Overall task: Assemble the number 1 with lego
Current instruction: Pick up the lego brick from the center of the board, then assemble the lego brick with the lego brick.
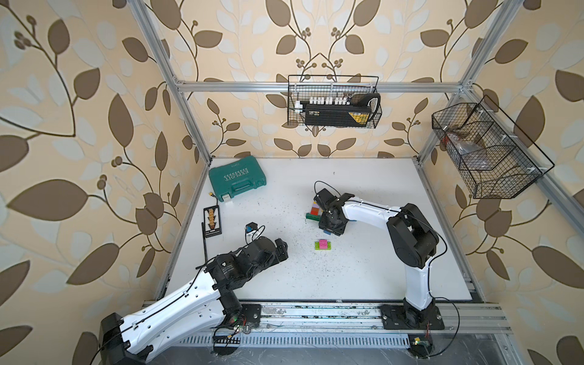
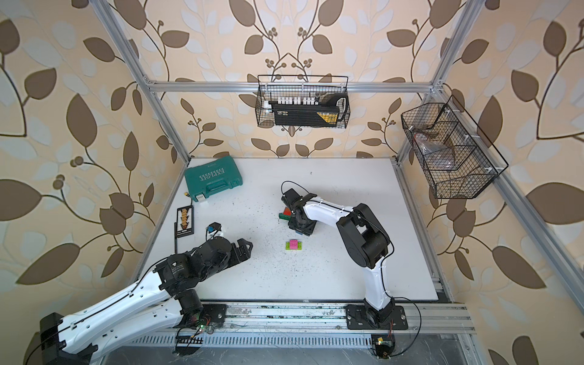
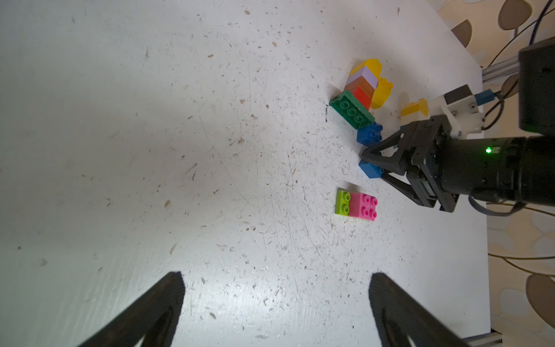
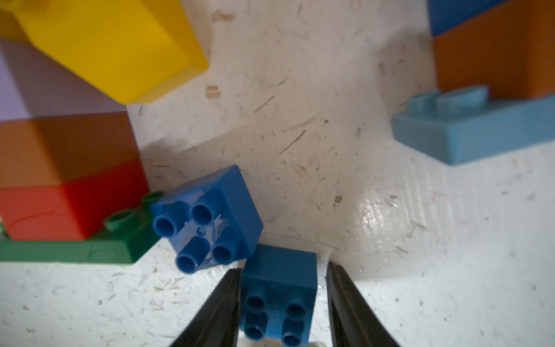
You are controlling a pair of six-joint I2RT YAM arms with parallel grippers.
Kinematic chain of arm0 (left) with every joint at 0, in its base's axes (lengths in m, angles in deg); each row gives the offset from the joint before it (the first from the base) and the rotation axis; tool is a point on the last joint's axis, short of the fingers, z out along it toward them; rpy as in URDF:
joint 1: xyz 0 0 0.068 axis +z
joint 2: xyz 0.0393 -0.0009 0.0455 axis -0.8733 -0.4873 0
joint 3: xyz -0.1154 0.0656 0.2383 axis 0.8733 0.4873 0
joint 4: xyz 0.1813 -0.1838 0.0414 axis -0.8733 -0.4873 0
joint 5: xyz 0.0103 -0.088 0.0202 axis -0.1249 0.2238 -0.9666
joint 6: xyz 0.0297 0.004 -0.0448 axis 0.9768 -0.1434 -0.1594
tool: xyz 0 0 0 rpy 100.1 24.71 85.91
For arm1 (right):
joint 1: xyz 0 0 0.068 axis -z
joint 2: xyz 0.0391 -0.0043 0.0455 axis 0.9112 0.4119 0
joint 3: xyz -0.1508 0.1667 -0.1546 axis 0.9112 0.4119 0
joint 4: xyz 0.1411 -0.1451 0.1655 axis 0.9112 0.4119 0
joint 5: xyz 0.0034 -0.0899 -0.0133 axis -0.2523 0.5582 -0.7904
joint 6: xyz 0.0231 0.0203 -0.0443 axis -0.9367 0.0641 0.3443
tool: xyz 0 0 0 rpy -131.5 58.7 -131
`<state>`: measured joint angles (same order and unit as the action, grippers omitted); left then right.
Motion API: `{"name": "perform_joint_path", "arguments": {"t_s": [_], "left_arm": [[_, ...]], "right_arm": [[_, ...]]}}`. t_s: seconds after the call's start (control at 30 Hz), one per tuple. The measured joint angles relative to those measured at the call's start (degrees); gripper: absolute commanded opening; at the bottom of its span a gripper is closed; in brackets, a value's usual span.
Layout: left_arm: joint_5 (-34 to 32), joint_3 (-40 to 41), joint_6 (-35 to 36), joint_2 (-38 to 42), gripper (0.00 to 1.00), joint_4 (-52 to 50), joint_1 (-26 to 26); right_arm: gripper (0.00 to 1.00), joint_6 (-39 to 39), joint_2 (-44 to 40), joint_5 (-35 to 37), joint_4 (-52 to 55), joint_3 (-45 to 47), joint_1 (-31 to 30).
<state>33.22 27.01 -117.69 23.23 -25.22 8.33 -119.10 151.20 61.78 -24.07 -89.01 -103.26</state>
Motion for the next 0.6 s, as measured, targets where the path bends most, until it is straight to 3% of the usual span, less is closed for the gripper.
{"name": "perform_joint_path", "arguments": {"t_s": [0.17,0.4,0.6], "left_arm": [[0.00,-0.02,0.09,-0.09,0.99,0.20,0.02],[0.04,-0.02,0.07,-0.50,0.99,0.26,0.02],[0.44,-0.02,0.00,-0.42,0.99,0.26,0.02]], "right_arm": [[0.39,0.00,-0.31,1.09,0.57,0.35,0.00],[0.17,0.48,-2.51,1.88,1.62,2.10,-0.09],[0.14,0.46,-6.84,2.62,3.37,2.45,-2.27]]}}
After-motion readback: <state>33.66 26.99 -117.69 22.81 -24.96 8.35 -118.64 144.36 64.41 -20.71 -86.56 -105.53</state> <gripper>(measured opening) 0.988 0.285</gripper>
